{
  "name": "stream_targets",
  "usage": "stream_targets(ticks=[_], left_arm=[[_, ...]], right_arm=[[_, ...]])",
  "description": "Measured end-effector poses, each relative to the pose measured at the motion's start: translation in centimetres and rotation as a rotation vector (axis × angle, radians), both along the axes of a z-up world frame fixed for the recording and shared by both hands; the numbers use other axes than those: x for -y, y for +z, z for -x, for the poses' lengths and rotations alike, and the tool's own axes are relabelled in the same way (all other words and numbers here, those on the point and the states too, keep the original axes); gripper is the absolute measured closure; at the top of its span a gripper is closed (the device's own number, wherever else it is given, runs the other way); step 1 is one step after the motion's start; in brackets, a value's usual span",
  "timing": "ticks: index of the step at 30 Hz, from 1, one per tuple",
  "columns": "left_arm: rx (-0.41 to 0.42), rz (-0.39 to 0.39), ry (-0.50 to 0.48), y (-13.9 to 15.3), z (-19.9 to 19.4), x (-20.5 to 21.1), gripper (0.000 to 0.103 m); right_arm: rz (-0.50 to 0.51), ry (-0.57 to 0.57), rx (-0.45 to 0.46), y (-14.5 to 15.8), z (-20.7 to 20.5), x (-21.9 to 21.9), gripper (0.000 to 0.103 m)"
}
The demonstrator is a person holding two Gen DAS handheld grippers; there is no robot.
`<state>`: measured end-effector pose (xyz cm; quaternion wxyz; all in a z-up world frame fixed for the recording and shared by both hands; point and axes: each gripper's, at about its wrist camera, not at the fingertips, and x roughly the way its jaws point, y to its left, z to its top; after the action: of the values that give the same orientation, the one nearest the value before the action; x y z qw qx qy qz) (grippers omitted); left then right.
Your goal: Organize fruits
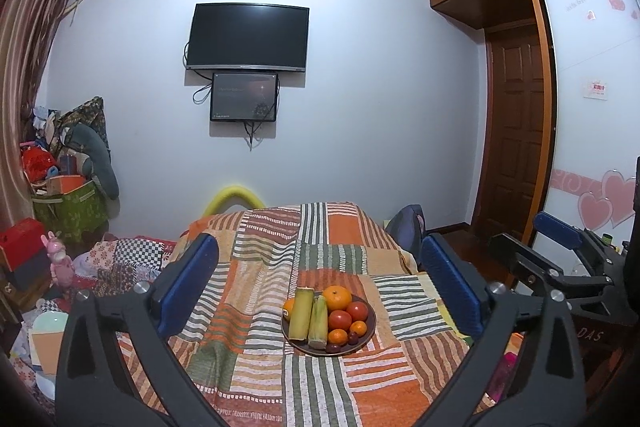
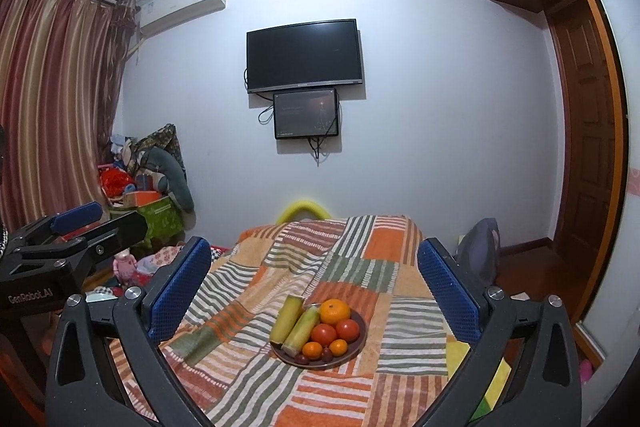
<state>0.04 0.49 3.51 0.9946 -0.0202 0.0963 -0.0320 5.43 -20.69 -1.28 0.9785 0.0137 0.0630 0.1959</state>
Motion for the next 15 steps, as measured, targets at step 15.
stream_targets(ticks=[15], left_arm=[[-0.008, -0.004, -0.011, -0.02, -0.42, 0.11, 0.0]], right_arm=[[-0.002, -0.016, -0.001, 0.3, 0.26, 0.22, 0.0]])
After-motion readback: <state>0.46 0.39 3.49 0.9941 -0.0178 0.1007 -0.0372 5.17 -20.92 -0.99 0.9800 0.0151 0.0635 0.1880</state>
